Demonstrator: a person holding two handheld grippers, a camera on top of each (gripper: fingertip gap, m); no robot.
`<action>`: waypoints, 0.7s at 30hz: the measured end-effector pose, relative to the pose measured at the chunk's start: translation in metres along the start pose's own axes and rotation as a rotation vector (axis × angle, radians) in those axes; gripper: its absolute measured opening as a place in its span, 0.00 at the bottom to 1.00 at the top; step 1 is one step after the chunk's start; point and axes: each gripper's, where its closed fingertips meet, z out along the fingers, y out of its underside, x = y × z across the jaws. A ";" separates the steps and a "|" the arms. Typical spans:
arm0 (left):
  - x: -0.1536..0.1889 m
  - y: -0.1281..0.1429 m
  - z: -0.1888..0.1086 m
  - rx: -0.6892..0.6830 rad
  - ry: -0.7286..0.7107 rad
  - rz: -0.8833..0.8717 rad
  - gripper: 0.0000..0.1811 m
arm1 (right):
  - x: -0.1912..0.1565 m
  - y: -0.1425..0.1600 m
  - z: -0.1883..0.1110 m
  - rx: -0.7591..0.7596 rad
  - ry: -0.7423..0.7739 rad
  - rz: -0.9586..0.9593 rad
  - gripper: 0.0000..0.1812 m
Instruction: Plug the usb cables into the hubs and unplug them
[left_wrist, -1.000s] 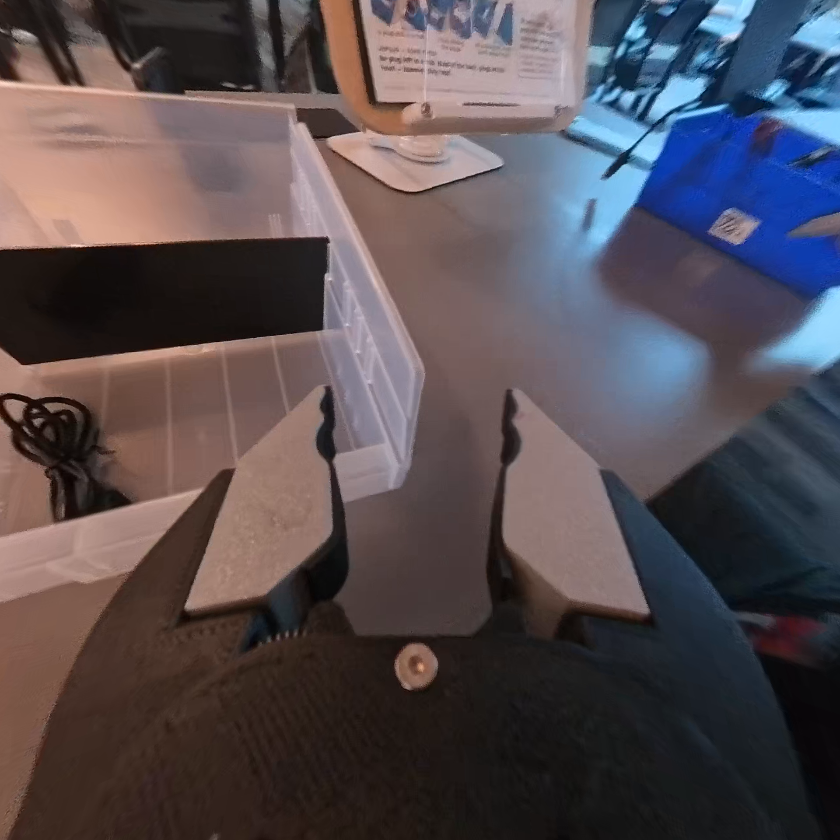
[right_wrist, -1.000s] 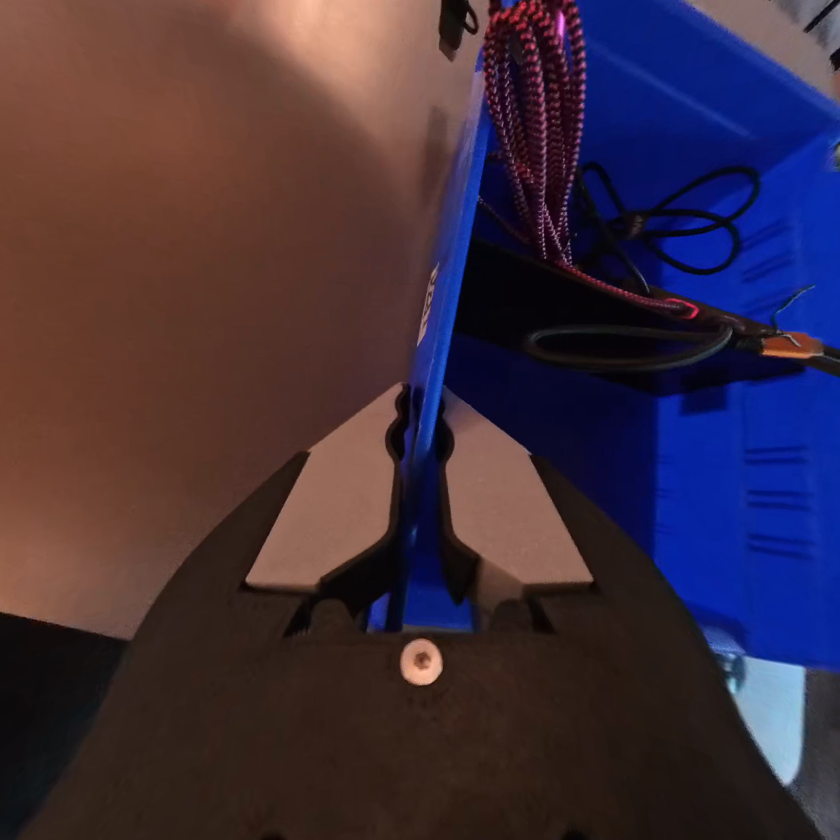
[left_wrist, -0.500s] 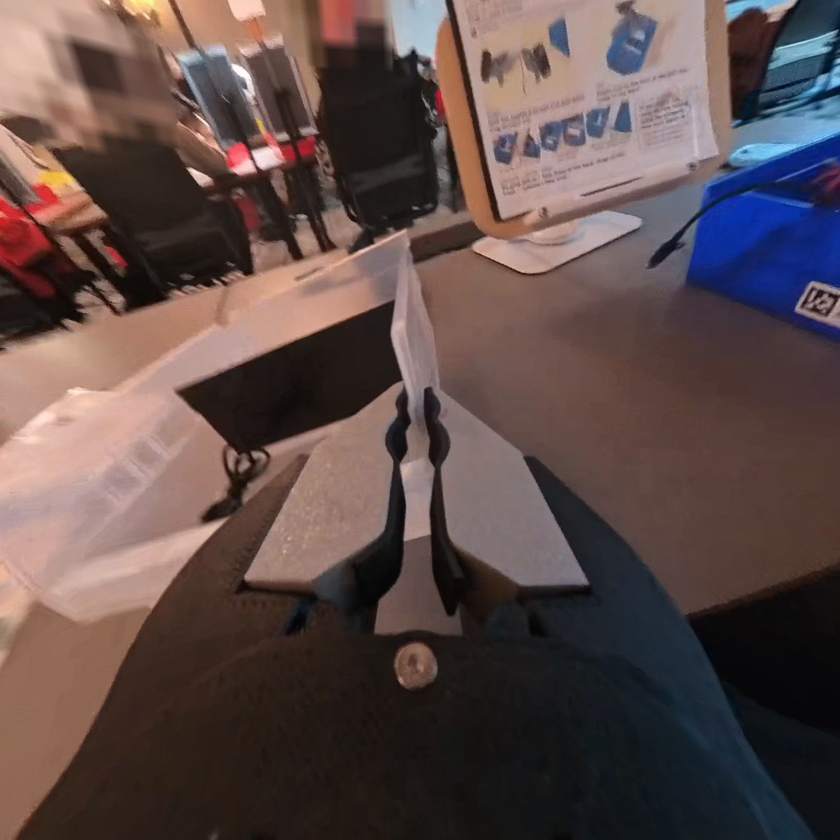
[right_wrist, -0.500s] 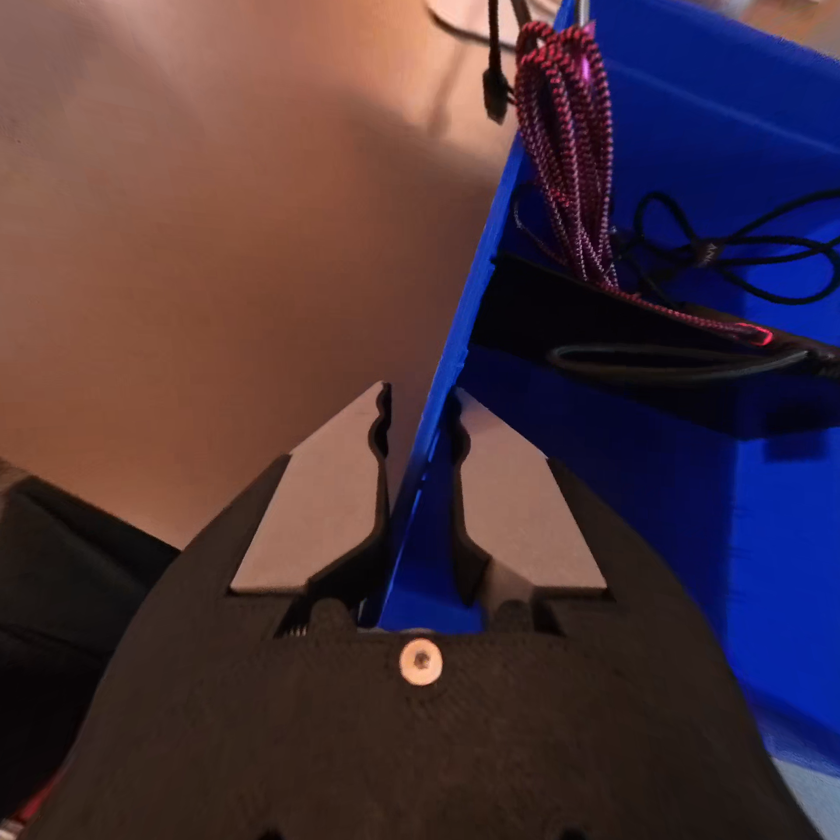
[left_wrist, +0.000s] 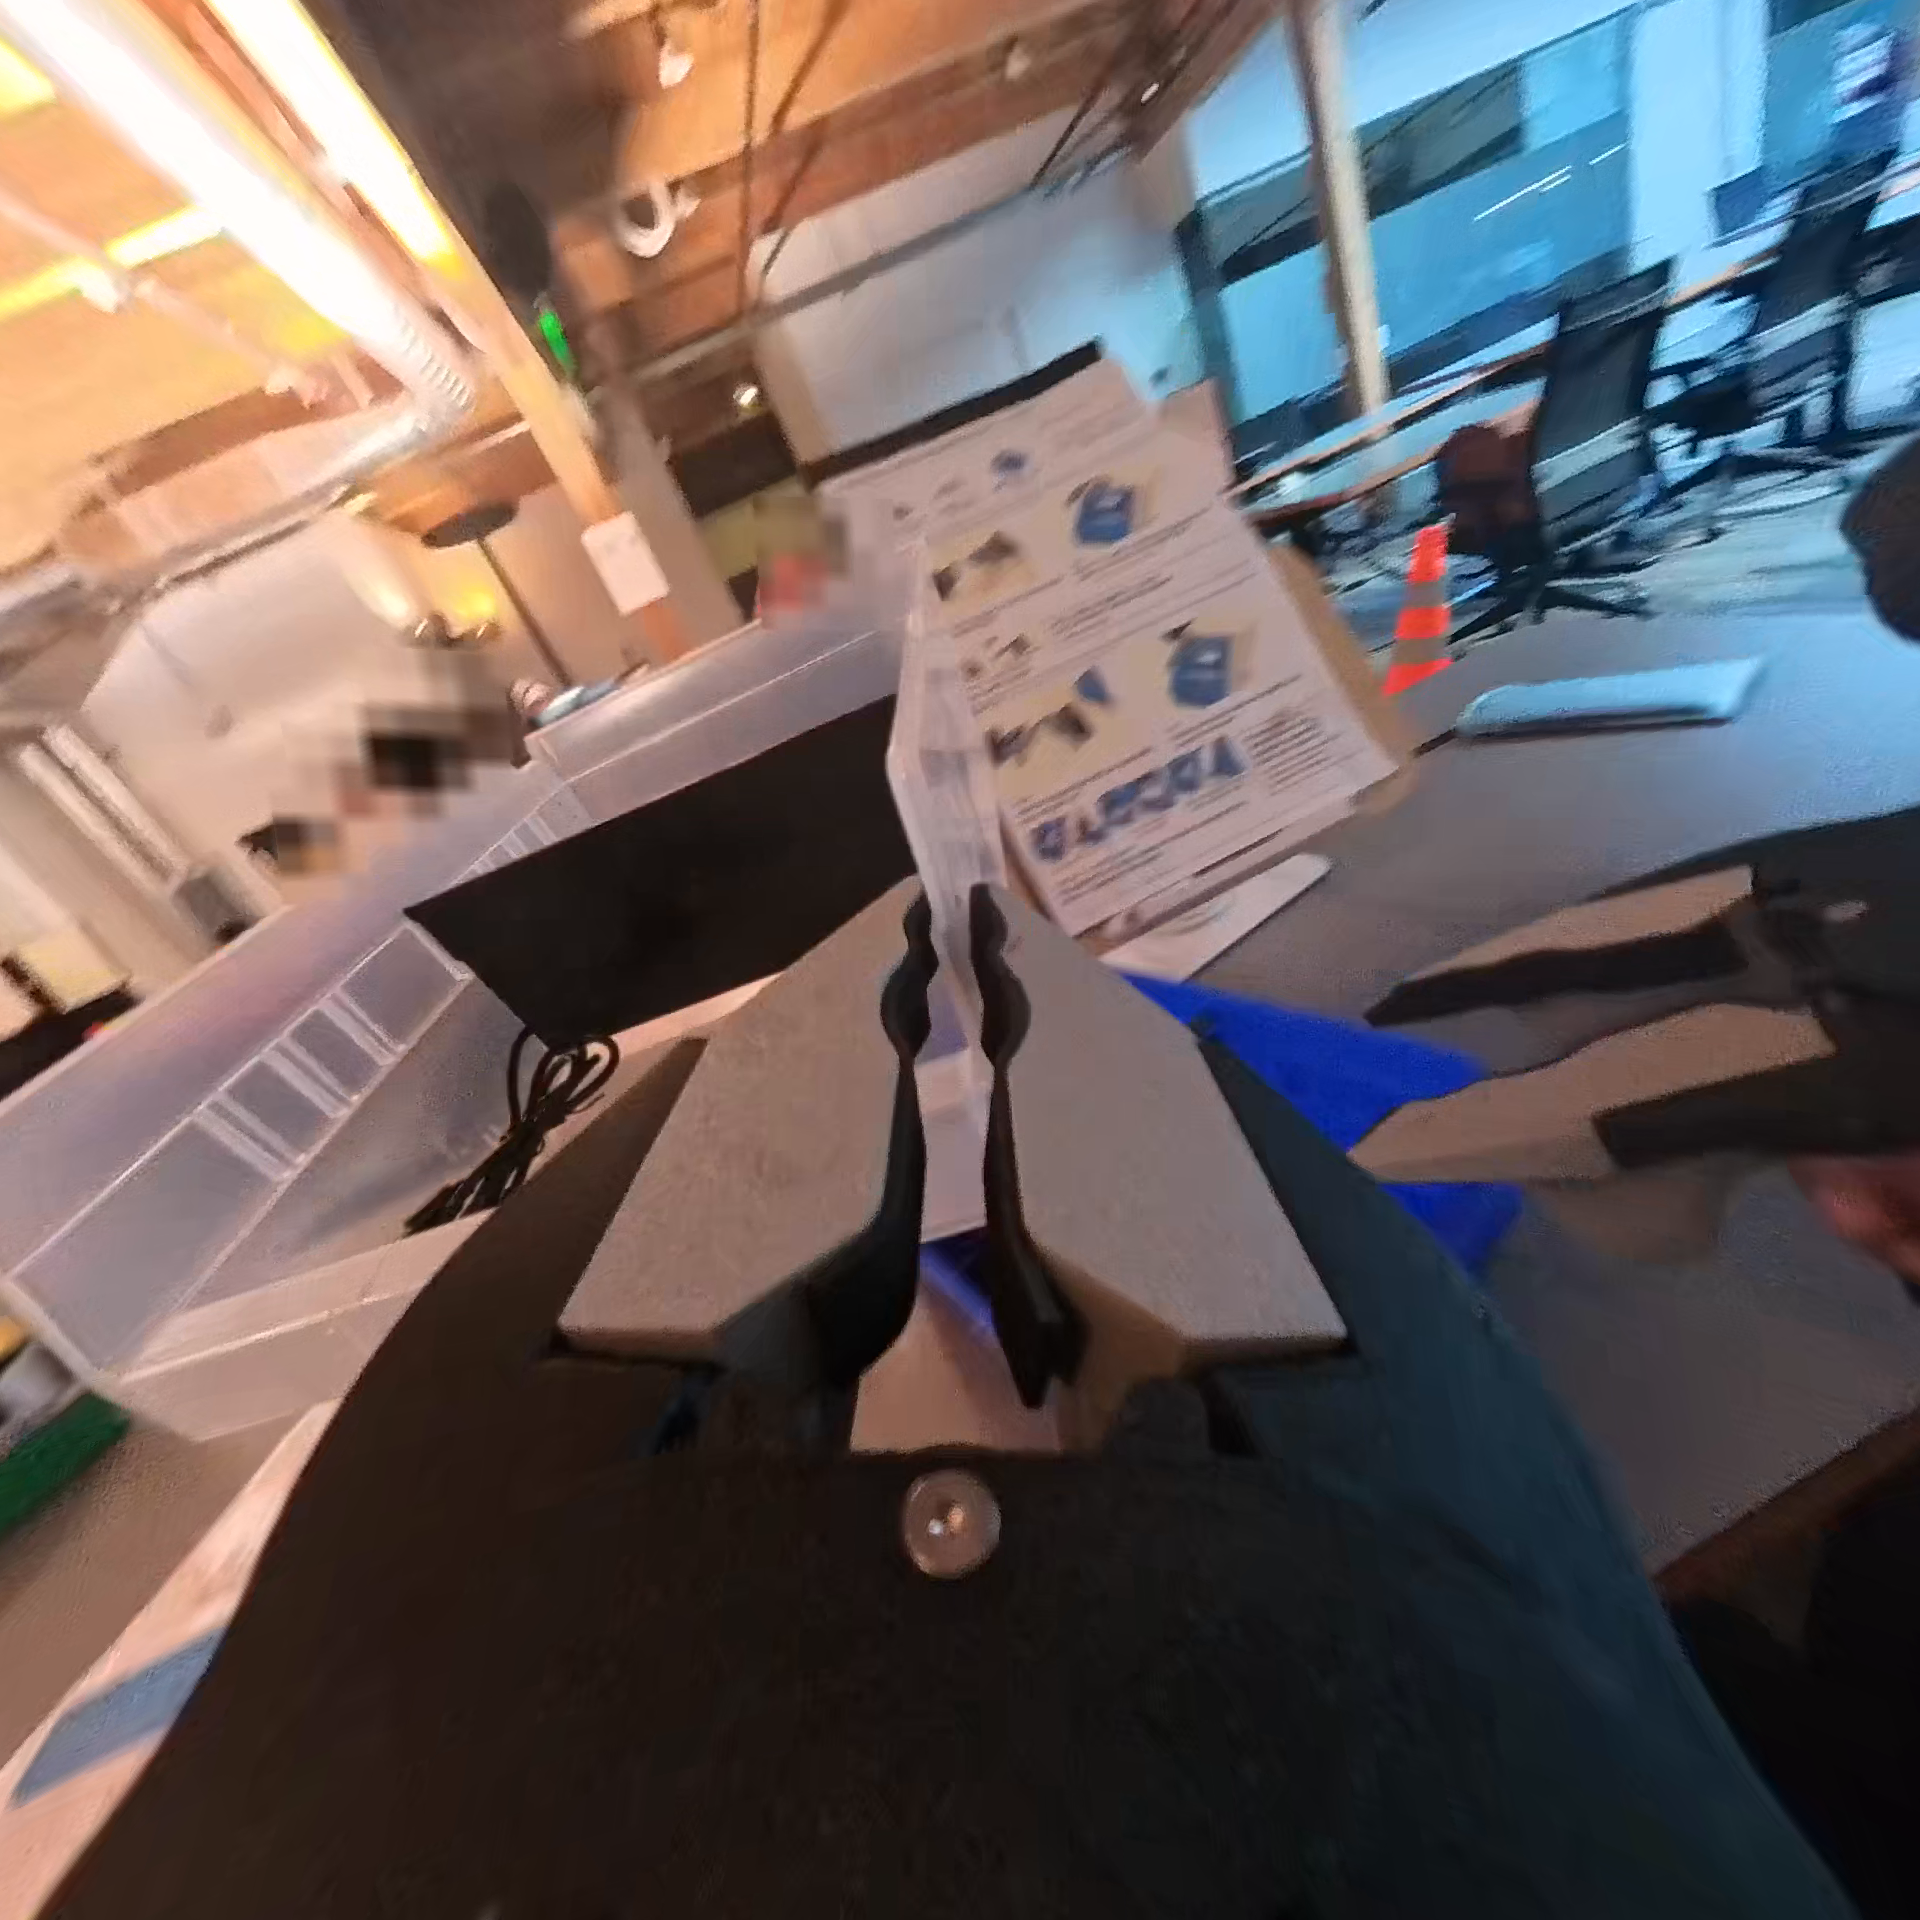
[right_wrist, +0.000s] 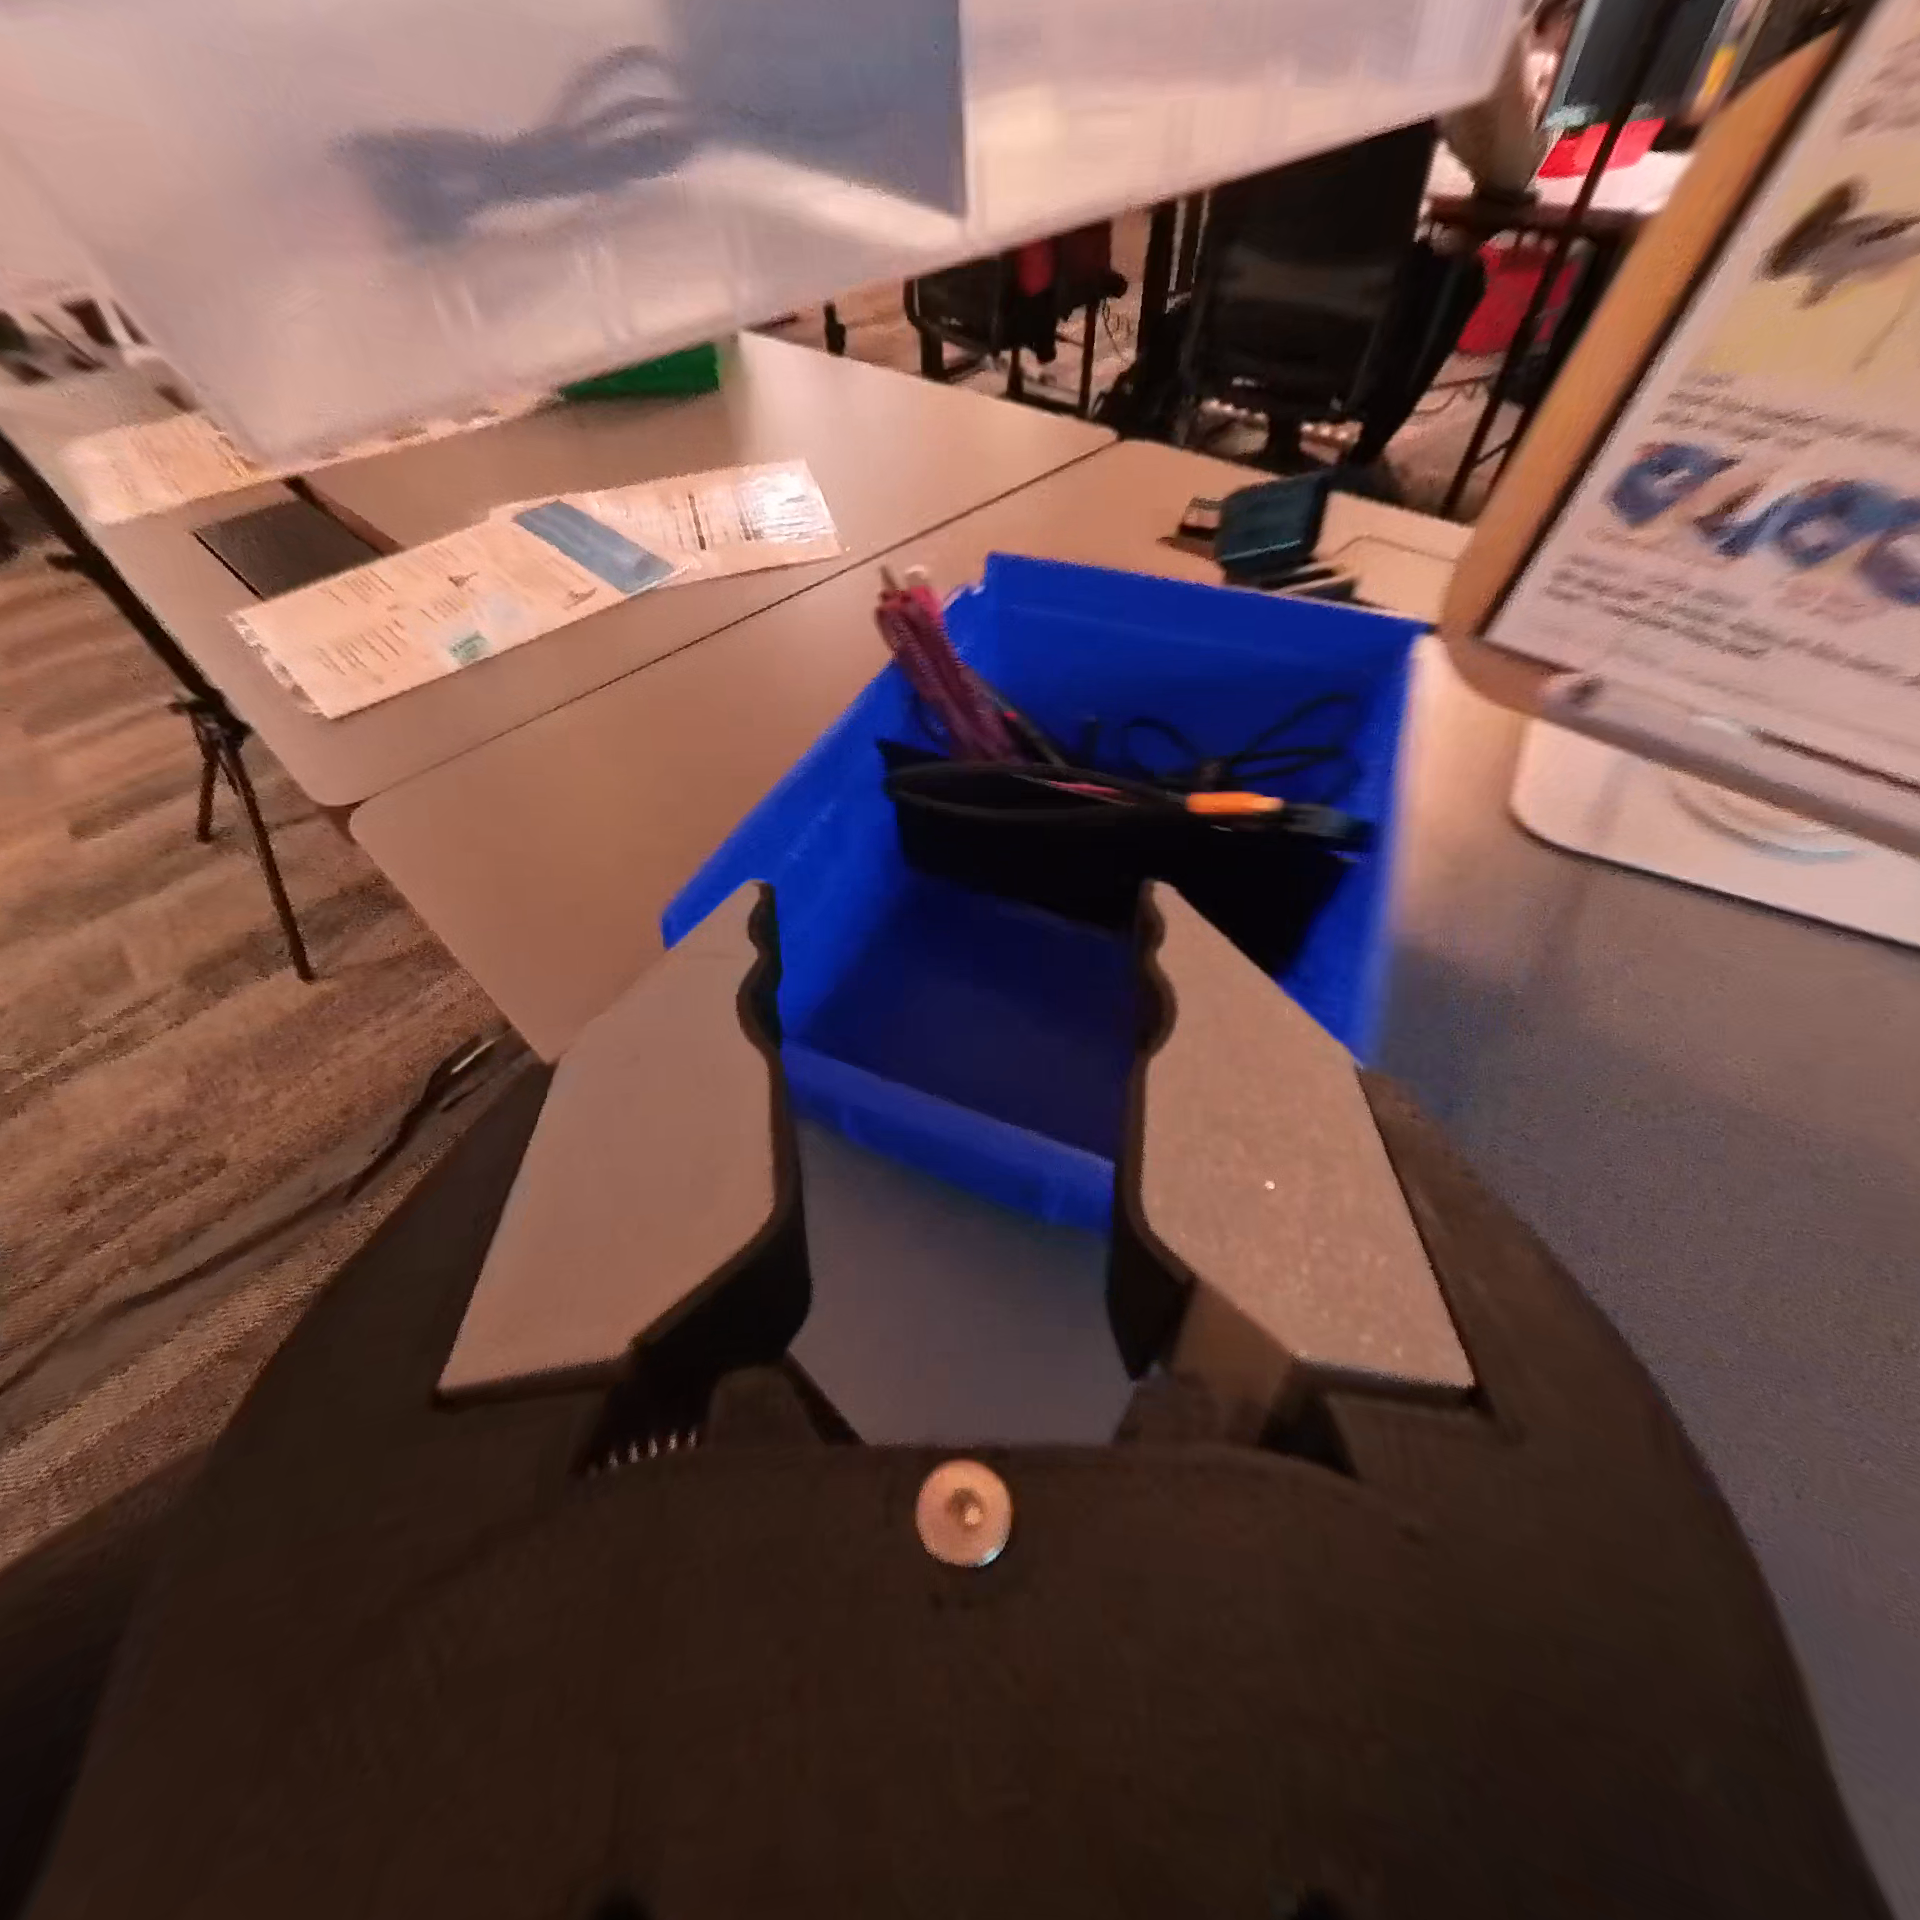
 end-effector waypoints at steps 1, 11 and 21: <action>0.018 -0.011 0.007 0.026 0.038 0.016 0.02 | 0.014 -0.004 -0.020 0.011 0.002 -0.001 0.37; 0.287 -0.028 0.067 0.135 0.506 0.101 0.03 | 0.218 0.041 -0.222 -0.031 0.263 0.108 0.36; 0.461 0.073 0.105 -0.113 0.799 0.137 0.03 | 0.252 0.100 -0.246 -0.156 0.316 0.127 0.37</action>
